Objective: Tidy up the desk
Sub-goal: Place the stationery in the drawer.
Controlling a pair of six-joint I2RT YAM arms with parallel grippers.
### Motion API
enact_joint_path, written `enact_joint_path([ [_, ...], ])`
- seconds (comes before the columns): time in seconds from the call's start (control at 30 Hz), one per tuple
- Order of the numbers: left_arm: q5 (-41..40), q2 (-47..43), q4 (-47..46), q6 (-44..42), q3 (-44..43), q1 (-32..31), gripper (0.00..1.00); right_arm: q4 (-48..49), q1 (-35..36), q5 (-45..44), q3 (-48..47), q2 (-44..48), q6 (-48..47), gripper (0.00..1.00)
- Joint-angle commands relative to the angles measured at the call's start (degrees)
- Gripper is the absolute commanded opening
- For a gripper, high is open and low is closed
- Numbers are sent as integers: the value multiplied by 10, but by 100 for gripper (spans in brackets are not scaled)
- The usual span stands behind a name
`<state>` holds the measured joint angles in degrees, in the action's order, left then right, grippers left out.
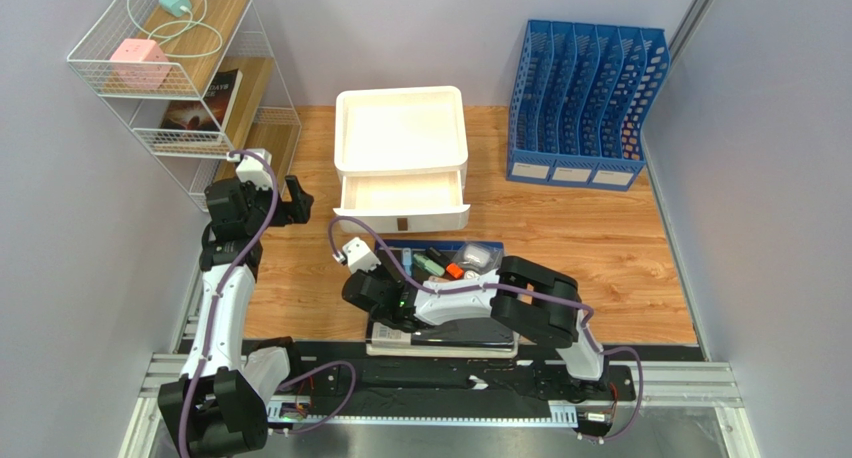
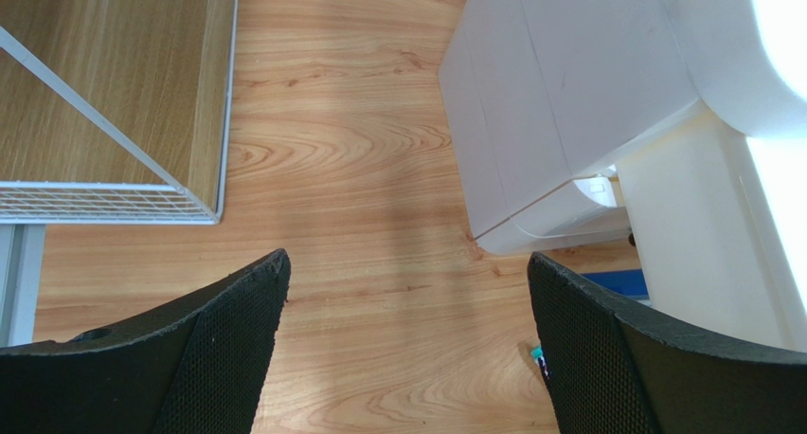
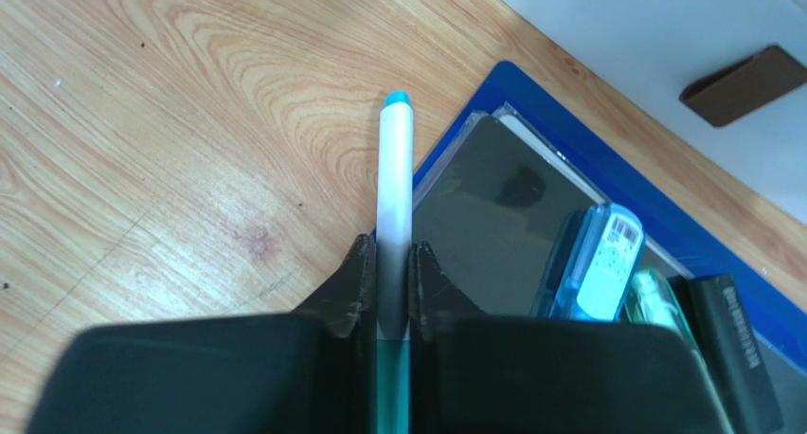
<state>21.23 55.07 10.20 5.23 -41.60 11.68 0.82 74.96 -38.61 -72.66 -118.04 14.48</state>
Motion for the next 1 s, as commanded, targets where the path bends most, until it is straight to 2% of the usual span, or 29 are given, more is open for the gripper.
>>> enact_joint_path([
  [0.0,6,-6,-28,4,5,4,99,-27,28,-16,15,33,25,0],
  [0.2,-1,-8,-32,4,7,4,100,-83,82,-31,15,92,20,0],
  [0.4,-1,2,-35,7,5,4,99,-210,119,-2,-17,197,-1,0],
  [0.47,0,7,-32,7,2,4,100,-270,119,-62,-44,242,-11,0],
  [0.53,1,10,-29,7,0,5,100,-278,119,-109,-54,291,-68,0],
  [0.63,5,8,-29,7,0,5,99,-234,114,-166,-56,322,-233,0],
  [0.67,5,8,-29,7,0,5,100,-236,102,-201,-70,320,-253,0],
  [0.73,4,8,-29,7,0,6,100,-284,76,-184,-110,313,-270,0],
  [0.83,4,8,-27,7,-1,5,100,-269,25,-155,-142,315,-320,0],
  [0.97,3,6,-25,7,1,6,99,-239,-47,-57,-138,324,-371,0],
])
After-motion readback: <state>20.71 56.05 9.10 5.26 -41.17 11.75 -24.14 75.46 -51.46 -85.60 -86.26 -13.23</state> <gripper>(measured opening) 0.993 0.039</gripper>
